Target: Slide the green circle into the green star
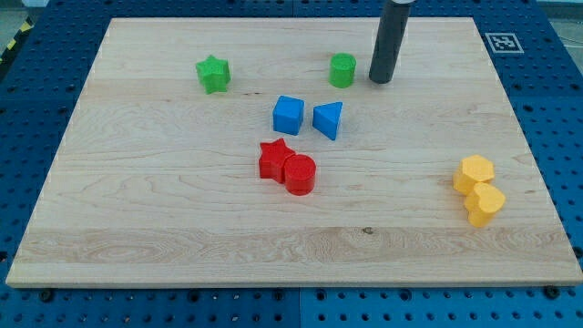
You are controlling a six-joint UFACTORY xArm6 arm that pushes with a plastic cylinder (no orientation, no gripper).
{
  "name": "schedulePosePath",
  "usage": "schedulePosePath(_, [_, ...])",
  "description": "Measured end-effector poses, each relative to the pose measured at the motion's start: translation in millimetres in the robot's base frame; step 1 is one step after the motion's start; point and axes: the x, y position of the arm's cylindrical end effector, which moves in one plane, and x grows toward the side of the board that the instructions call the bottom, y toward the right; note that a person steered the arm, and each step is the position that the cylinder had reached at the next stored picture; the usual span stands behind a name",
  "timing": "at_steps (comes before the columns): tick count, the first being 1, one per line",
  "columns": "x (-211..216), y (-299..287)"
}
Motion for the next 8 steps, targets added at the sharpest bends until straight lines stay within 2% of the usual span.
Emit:
schedulePosePath(2, [0, -92])
schedulePosePath(4, [0, -79])
schedulePosePath(6, [0, -22])
schedulePosePath(8, [-6, -14])
